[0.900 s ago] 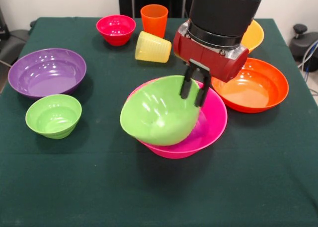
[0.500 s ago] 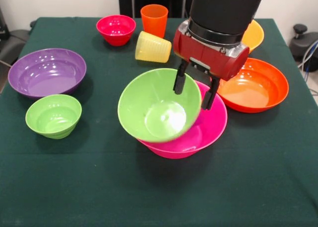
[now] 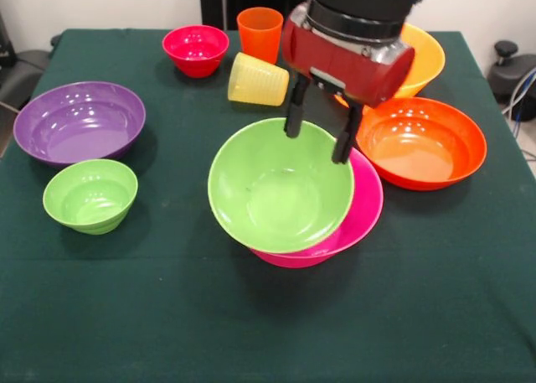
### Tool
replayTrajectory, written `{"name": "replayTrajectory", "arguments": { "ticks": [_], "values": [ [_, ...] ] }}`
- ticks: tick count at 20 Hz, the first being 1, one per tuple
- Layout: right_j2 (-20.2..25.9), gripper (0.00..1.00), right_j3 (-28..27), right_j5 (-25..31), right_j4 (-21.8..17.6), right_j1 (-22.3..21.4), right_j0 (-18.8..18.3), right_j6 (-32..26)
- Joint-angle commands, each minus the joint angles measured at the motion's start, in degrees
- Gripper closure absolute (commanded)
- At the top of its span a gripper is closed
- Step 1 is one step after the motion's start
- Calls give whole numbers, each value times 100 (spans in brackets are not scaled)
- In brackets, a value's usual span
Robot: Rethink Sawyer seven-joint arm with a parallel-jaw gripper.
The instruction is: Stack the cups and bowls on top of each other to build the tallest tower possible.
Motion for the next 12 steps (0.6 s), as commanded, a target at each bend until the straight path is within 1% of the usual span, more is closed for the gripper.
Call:
{"name": "replayTrajectory", "arguments": {
  "ticks": [1,4,8,12],
  "values": [
    [796,0,823,-367,-105,-33,-411,-392],
    [828,0,801,-517,-202,74,-449,-384],
    [915,0,595,-404,-301,308,-482,-543],
    [925,0,522,-609,-333,471,-431,-405]
  ]
}}
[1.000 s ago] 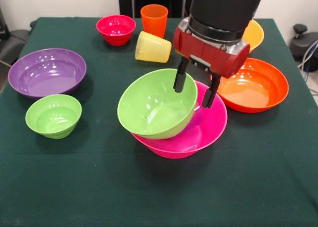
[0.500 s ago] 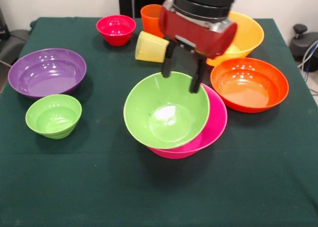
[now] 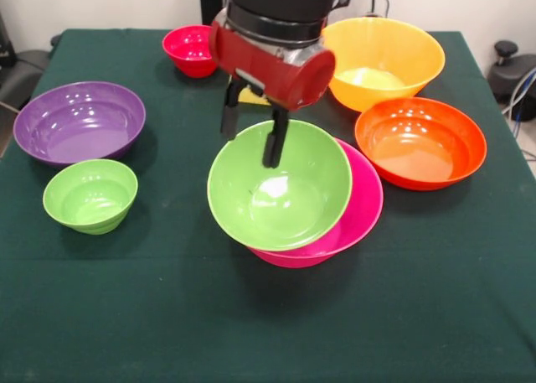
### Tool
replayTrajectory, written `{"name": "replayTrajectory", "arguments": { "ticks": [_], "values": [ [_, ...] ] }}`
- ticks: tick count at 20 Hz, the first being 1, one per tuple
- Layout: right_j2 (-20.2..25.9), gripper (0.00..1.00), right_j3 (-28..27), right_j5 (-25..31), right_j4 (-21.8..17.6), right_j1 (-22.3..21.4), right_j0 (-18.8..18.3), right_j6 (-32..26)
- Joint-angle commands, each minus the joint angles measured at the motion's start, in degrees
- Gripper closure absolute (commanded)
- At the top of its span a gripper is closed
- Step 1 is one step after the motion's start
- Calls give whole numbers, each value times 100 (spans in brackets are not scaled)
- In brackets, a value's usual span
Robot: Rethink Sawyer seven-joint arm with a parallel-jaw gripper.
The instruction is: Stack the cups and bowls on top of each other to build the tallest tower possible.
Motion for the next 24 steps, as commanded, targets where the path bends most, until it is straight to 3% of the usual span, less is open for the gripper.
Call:
{"name": "replayTrajectory", "arguments": {
  "ticks": [1,9,17,24],
  "values": [
    [828,0,341,-329,-328,509,59,-377],
    [785,0,221,-265,-329,542,51,-388],
    [1099,0,480,-448,-405,362,-432,-907],
    [1171,0,741,-423,-481,133,-591,-902]
  ]
}}
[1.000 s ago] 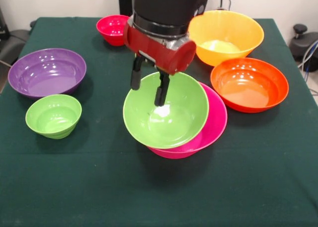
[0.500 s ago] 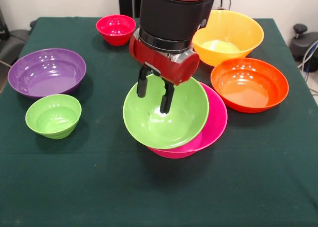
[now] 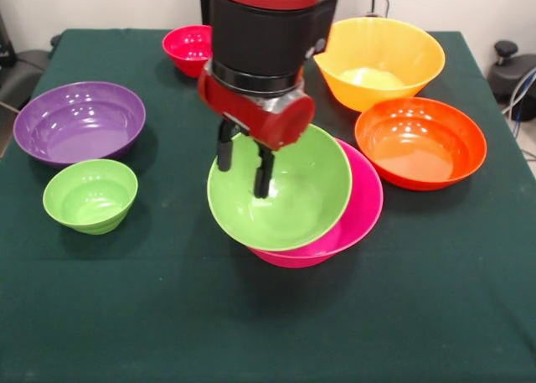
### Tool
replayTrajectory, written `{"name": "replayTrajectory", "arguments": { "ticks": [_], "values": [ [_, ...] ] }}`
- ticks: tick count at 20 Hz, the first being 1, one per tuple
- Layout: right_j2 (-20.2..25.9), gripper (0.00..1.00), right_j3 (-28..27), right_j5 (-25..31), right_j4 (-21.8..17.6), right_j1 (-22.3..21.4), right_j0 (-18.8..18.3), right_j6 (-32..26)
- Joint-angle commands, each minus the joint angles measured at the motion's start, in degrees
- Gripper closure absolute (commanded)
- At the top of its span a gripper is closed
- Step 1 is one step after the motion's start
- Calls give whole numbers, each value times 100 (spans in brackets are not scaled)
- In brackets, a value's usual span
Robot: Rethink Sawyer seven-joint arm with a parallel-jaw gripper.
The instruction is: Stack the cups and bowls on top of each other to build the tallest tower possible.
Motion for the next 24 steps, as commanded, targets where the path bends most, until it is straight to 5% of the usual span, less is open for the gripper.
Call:
{"name": "replayTrajectory", "arguments": {
  "ticks": [1,11,24],
  "values": [
    [740,0,670,-244,-465,-151,-226,-923],
    [740,0,1250,-598,-514,-387,-303,-590],
    [187,0,1722,-689,-369,-522,279,322]
  ]
}}
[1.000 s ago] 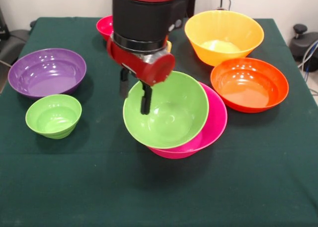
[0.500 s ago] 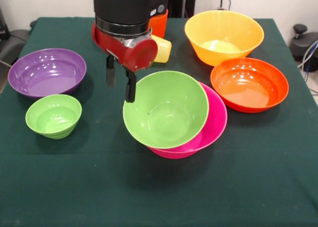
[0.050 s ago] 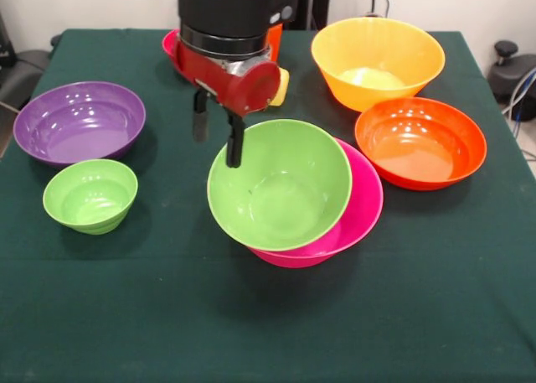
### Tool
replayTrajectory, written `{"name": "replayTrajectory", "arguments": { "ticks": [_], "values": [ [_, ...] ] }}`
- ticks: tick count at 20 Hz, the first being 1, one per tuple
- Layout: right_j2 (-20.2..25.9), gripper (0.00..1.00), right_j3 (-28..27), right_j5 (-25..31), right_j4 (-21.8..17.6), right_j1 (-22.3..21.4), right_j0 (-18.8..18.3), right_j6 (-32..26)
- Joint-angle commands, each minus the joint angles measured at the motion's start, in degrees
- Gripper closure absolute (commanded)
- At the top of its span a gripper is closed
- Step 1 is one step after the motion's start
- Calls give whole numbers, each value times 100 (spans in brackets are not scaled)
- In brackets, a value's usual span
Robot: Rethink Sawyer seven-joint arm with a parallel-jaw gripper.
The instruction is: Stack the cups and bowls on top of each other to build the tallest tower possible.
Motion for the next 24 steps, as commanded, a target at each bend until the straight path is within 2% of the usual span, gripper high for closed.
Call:
{"name": "replayTrajectory", "arguments": {
  "ticks": [1,6,10,13,17,24],
  "values": [
    [137,0,737,-103,-330,-15,403,408],
    [-80,0,840,18,-96,-63,562,776],
    [-182,0,1010,-57,-7,-126,663,862],
    [-200,0,1356,-125,50,-430,652,824],
    [-151,0,1557,-19,123,-724,549,671],
    [-98,0,1883,119,258,-1025,514,653]
  ]
}}
